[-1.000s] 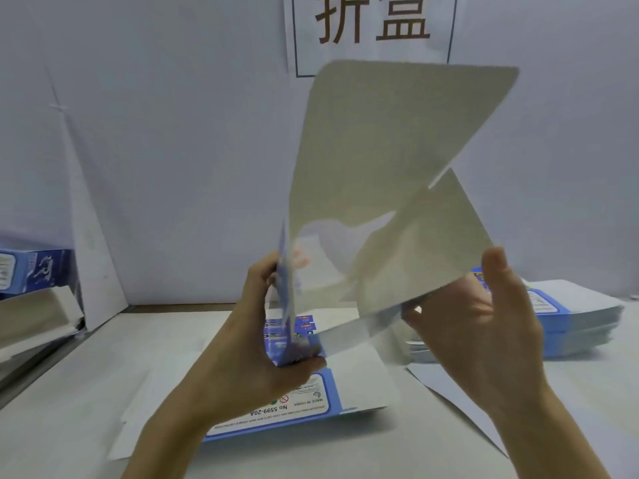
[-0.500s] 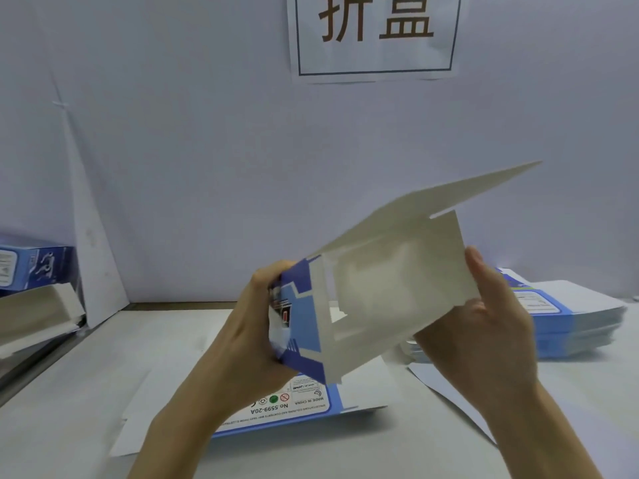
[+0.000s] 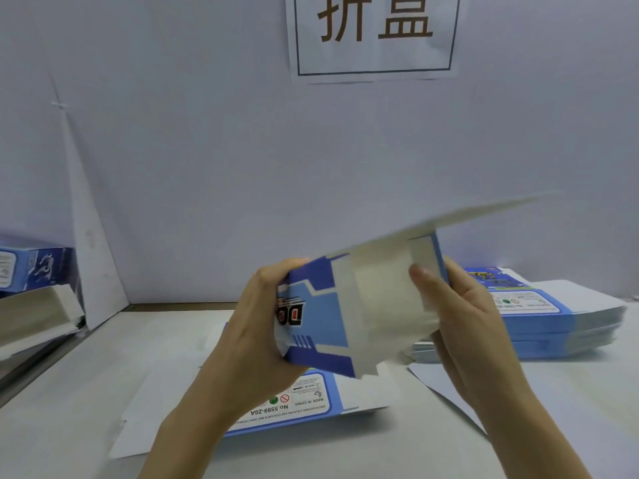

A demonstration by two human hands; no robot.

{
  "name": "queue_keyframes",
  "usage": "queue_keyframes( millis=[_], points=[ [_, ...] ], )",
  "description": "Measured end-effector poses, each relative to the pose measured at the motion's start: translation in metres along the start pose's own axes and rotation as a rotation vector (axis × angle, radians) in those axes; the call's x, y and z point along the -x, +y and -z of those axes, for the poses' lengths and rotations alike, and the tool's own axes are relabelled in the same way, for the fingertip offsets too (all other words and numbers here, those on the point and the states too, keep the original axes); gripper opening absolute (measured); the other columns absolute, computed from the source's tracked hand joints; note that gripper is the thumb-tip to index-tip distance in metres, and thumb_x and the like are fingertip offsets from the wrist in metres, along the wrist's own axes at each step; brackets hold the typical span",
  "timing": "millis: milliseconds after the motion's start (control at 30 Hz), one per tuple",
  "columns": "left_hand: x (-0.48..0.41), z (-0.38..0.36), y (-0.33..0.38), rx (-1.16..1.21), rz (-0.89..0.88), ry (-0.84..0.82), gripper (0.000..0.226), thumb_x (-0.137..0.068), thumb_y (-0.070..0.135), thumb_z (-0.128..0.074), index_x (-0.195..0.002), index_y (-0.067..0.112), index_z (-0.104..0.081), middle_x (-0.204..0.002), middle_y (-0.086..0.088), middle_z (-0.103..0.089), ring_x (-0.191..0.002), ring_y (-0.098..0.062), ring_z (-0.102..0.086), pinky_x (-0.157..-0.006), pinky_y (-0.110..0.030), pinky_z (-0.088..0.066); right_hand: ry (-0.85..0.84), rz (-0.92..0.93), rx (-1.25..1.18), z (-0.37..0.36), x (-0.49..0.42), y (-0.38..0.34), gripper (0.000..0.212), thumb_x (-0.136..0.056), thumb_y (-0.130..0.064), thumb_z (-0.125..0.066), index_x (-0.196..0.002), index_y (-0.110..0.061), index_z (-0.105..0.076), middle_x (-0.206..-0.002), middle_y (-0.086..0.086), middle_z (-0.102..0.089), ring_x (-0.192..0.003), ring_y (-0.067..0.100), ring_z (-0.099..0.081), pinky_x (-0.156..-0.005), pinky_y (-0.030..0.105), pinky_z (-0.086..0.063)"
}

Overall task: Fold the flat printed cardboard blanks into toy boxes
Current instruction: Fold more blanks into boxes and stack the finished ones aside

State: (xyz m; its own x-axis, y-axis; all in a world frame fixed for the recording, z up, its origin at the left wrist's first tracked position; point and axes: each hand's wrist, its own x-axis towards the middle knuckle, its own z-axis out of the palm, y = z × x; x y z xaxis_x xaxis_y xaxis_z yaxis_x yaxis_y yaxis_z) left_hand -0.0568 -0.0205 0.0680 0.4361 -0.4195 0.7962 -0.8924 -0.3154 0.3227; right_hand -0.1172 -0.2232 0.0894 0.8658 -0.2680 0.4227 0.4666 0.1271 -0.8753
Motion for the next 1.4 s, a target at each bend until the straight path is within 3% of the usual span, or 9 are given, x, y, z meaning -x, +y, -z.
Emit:
queue_keyframes(
  millis=[167, 333, 500, 667, 800, 933, 1167, 1300, 1400],
  points=[
    [0.002, 0.004, -0.005, 0.043, 0.099, -0.012, 0.093, -0.054, 0.029, -0.090, -0.123, 0.038, -0.028, -0.119, 0.011, -0.052, -0.102, 0.004, -0.057, -0.074, -0.001, -0.045, 0.093, 0.142, 0.309, 0.002, 0.000, -0.001, 0.025, -0.097, -0.015, -0.052, -0.077, -0.012, -0.067, -0.061, -0.010, -0.055, -0.057, 0.006, -0.045, -0.051, 0.016, -0.035],
    [0.004, 0.007, -0.011, 0.068, 0.154, -0.027, 0.089, -0.055, 0.032, -0.087, -0.124, 0.029, -0.031, -0.121, 0.024, -0.044, -0.106, 0.013, -0.053, -0.072, 0.001, -0.045, 0.054, 0.183, 0.497, 0.001, 0.001, -0.001, 0.026, -0.096, -0.012, -0.054, -0.079, 0.006, -0.059, -0.064, 0.009, -0.043, -0.064, 0.017, -0.035, -0.060, 0.034, -0.025],
    [0.002, 0.013, -0.008, 0.061, 0.100, -0.009, 0.090, -0.054, 0.035, -0.084, -0.124, 0.036, -0.027, -0.119, 0.031, -0.048, -0.103, 0.016, -0.053, -0.071, 0.004, -0.041, -0.010, 0.140, 0.533, -0.001, 0.003, -0.006, 0.025, -0.095, -0.015, -0.055, -0.083, 0.004, -0.062, -0.072, 0.027, -0.049, -0.064, 0.016, -0.038, -0.059, 0.033, -0.027],
    [0.000, 0.009, -0.012, -0.004, 0.057, -0.028, 0.087, -0.060, 0.036, -0.085, -0.125, 0.035, -0.027, -0.117, 0.001, -0.053, -0.104, 0.006, -0.055, -0.078, 0.000, -0.043, 0.070, 0.206, 0.692, 0.003, 0.002, -0.006, 0.033, -0.095, -0.019, -0.057, -0.073, 0.005, -0.052, -0.060, 0.006, -0.039, -0.058, 0.014, -0.031, -0.055, 0.032, -0.022],
    [0.002, 0.007, -0.015, -0.002, 0.030, -0.033, 0.088, -0.059, 0.034, -0.082, -0.126, 0.036, -0.026, -0.120, 0.011, -0.048, -0.105, 0.008, -0.054, -0.080, 0.000, -0.043, 0.008, 0.122, 0.641, 0.004, 0.002, -0.009, 0.051, -0.090, -0.043, -0.056, -0.079, 0.006, -0.058, -0.065, 0.019, -0.046, -0.062, 0.015, -0.039, -0.059, 0.032, -0.029],
    [0.002, 0.006, -0.017, -0.006, 0.019, -0.051, 0.087, -0.060, 0.034, -0.082, -0.127, 0.033, -0.026, -0.121, 0.003, -0.049, -0.106, 0.004, -0.054, -0.083, -0.003, -0.044, 0.118, 0.154, 0.825, 0.004, -0.001, -0.005, 0.046, -0.097, -0.026, -0.050, -0.066, 0.007, -0.043, -0.058, 0.010, -0.035, -0.057, 0.016, -0.028, -0.053, 0.030, -0.020],
    [0.002, 0.008, -0.011, 0.009, 0.063, -0.029, 0.094, -0.056, 0.033, -0.082, -0.127, 0.045, -0.020, -0.120, 0.015, -0.047, -0.103, 0.009, -0.056, -0.075, 0.001, -0.043, 0.113, 0.244, 0.845, 0.001, 0.001, -0.005, 0.050, -0.096, -0.027, -0.054, -0.058, -0.001, -0.035, -0.054, 0.000, -0.027, -0.053, 0.012, -0.023, -0.052, 0.029, -0.019],
    [0.003, 0.010, -0.012, -0.003, 0.099, -0.048, 0.094, -0.057, 0.037, -0.080, -0.129, 0.043, -0.019, -0.124, 0.018, -0.043, -0.109, 0.011, -0.051, -0.081, 0.002, -0.041, 0.070, 0.214, 0.826, 0.000, 0.001, -0.004, 0.051, -0.097, -0.029, -0.053, -0.061, 0.004, -0.040, -0.055, 0.001, -0.029, -0.054, 0.012, -0.024, -0.051, 0.029, -0.018],
    [0.004, 0.007, -0.020, 0.017, 0.144, -0.068, 0.100, -0.057, 0.043, -0.083, -0.139, 0.034, -0.026, -0.136, 0.010, -0.040, -0.122, 0.000, -0.046, -0.091, -0.007, -0.043, 0.191, 0.254, 0.868, -0.002, 0.000, -0.003, 0.050, -0.095, -0.021, -0.054, -0.054, -0.005, -0.030, -0.049, -0.002, -0.024, -0.053, 0.015, -0.024, -0.050, 0.027, -0.022]
  ],
)
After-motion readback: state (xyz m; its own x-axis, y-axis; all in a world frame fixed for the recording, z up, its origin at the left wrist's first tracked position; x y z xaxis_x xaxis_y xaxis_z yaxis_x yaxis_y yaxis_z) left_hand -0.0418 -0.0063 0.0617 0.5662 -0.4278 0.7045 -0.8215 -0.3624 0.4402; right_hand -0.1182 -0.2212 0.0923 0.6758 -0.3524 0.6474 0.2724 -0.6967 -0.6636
